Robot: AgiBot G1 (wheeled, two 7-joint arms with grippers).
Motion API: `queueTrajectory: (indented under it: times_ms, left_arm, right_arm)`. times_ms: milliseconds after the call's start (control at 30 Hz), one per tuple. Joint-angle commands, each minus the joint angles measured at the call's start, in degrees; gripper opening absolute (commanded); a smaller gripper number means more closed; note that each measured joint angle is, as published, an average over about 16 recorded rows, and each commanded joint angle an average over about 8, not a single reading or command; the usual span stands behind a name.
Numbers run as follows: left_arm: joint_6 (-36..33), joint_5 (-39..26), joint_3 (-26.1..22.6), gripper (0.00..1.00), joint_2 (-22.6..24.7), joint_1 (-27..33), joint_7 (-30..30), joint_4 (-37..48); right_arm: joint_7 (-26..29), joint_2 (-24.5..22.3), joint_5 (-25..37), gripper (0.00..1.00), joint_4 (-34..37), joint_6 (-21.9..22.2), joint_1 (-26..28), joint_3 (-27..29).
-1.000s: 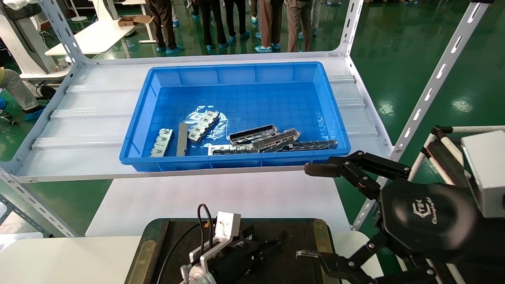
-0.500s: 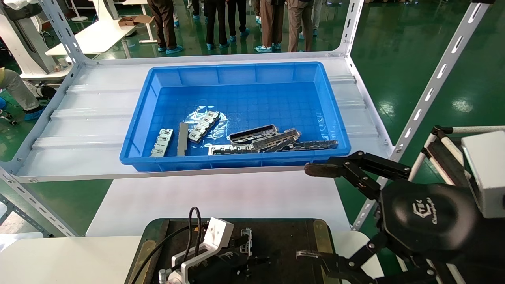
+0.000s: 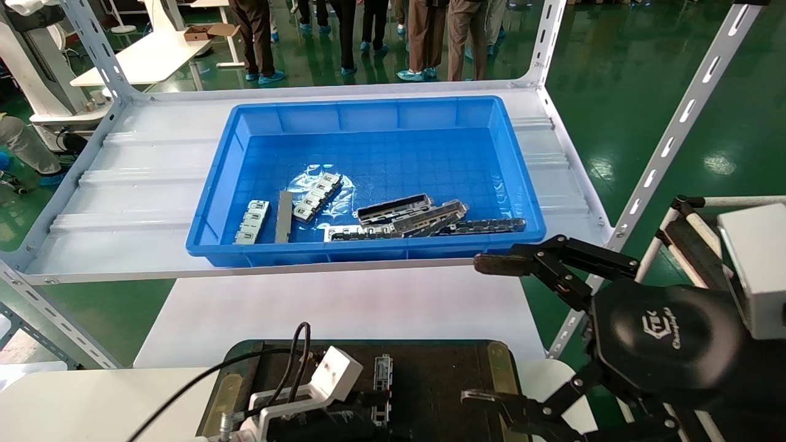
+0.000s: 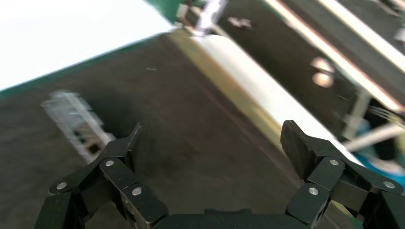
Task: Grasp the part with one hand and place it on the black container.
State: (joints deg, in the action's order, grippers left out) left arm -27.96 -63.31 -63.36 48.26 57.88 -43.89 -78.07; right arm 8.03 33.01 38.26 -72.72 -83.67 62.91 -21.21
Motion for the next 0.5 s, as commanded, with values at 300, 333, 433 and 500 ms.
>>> queueTrajectory:
  times_ms: [300, 333, 433, 500]
  left_arm:
    - [-21.0, 19.3, 13.7, 1.00, -3.7, -7.5, 27.1, 1.1]
    - [-22.6, 21.1, 15.1, 1.00, -4.0, -8.7, 30.1, 1.4]
    - [-27.2, 25.7, 18.5, 1.00, -4.9, -12.1, 37.5, 2.3]
    - [-29.8, 27.7, 20.0, 1.00, -5.7, -13.7, 40.7, 2.9]
  right_arm:
    - [0.0, 0.0, 0.0, 1.00, 0.0, 0.0, 0.0, 0.0]
    - [0.0, 0.0, 0.0, 1.00, 0.0, 0.0, 0.0, 0.0]
    - [0.0, 0.0, 0.0, 1.00, 0.0, 0.0, 0.0, 0.0]
    - [0.0, 0.0, 0.0, 1.00, 0.0, 0.0, 0.0, 0.0]
